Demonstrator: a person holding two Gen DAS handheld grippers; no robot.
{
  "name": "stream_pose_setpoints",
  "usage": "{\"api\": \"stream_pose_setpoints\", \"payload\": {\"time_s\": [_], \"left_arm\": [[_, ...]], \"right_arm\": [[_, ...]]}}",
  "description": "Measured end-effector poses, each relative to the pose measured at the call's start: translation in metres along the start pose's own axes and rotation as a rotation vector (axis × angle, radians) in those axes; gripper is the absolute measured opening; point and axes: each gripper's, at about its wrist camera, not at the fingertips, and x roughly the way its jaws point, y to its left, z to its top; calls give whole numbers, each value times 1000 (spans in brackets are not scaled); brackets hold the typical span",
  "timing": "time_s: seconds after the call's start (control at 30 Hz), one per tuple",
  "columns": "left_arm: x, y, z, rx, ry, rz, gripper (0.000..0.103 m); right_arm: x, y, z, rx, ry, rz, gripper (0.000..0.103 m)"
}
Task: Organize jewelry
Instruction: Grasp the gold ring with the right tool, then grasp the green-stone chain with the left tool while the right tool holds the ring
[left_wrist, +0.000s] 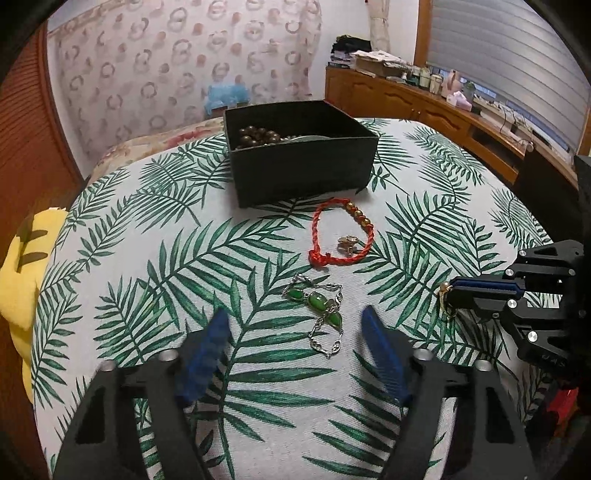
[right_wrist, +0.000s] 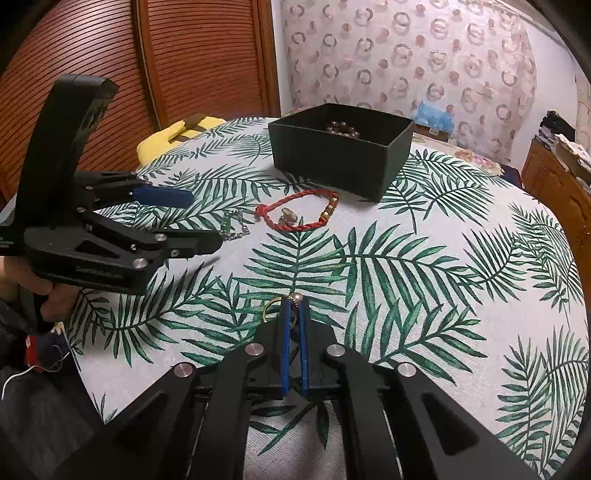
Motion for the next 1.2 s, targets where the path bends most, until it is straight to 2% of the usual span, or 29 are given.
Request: {"api": "stream_pose_setpoints", "payload": {"time_s": [0.17, 0.37, 0.57, 0.83, 1.0, 1.2], "left_arm": [[4, -3, 4, 8, 8, -6, 43], [11, -4, 10, -1, 17, -20, 34], [13, -5, 11, -14, 12, -23, 29], [7, 12, 7, -55, 7, 25, 28], [6, 23, 8, -99, -2, 15, 21], [13, 19, 10, -81, 8, 31, 21]], "right_arm": [[-3, -3, -1, 19, -21, 5, 5], [-2, -5, -1, 31, -22, 14, 5], [-1, -5, -2, 34, -21, 17, 5], [-1, -4, -2, 34, -21, 16, 5], [0, -5, -2, 33, -19, 16, 5], [0, -5, -2, 33, -19, 15, 5]]}}
